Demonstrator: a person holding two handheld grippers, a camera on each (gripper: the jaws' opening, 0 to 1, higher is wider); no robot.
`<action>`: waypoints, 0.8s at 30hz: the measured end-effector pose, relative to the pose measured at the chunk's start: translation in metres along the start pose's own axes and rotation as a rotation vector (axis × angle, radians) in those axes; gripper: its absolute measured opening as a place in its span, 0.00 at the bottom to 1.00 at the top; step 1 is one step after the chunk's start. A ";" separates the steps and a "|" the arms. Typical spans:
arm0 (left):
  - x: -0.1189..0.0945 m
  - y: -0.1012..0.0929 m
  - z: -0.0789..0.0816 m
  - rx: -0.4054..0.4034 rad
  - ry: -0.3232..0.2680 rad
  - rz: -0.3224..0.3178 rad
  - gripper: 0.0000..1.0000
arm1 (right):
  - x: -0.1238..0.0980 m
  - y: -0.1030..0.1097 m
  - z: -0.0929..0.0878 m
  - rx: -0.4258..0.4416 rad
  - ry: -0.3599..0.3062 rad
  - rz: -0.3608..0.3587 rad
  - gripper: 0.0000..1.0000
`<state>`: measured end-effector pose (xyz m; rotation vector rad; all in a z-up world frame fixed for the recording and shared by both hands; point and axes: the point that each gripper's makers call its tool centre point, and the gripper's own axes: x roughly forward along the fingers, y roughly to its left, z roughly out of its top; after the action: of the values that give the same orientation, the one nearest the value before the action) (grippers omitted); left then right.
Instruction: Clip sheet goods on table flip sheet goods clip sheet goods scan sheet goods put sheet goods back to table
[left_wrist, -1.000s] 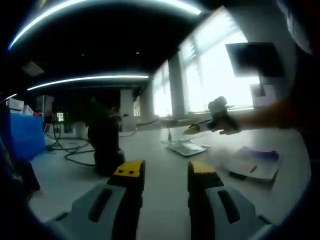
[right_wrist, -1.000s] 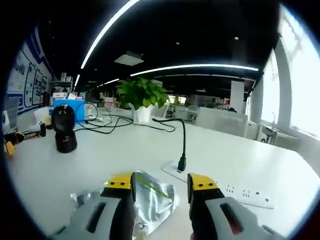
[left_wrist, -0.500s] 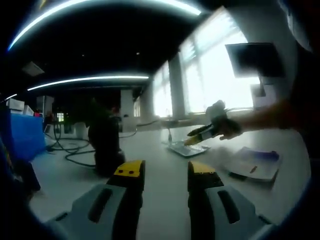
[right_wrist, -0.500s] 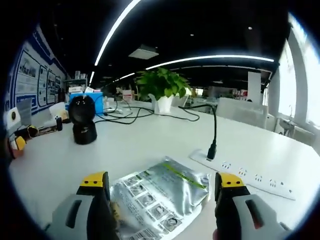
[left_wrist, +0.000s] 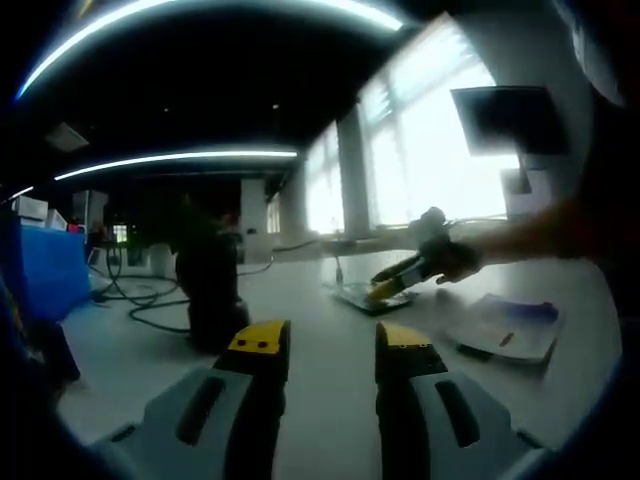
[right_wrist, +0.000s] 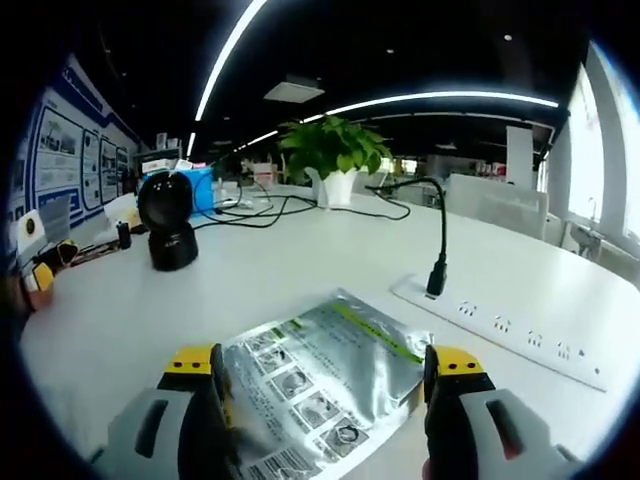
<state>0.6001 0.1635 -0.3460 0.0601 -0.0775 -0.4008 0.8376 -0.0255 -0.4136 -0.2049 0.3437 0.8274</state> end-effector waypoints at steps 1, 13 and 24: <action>0.000 0.000 0.000 0.001 0.000 0.000 0.27 | 0.000 0.002 -0.001 0.001 0.004 0.003 0.76; -0.001 -0.001 0.000 -0.002 0.001 0.000 0.27 | -0.001 0.008 -0.003 0.058 -0.001 0.011 0.77; -0.001 -0.001 0.001 -0.003 0.000 0.004 0.27 | 0.003 0.005 -0.005 0.078 0.001 0.016 0.77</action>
<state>0.5983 0.1629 -0.3448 0.0564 -0.0774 -0.3974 0.8344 -0.0215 -0.4192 -0.1304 0.3779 0.8278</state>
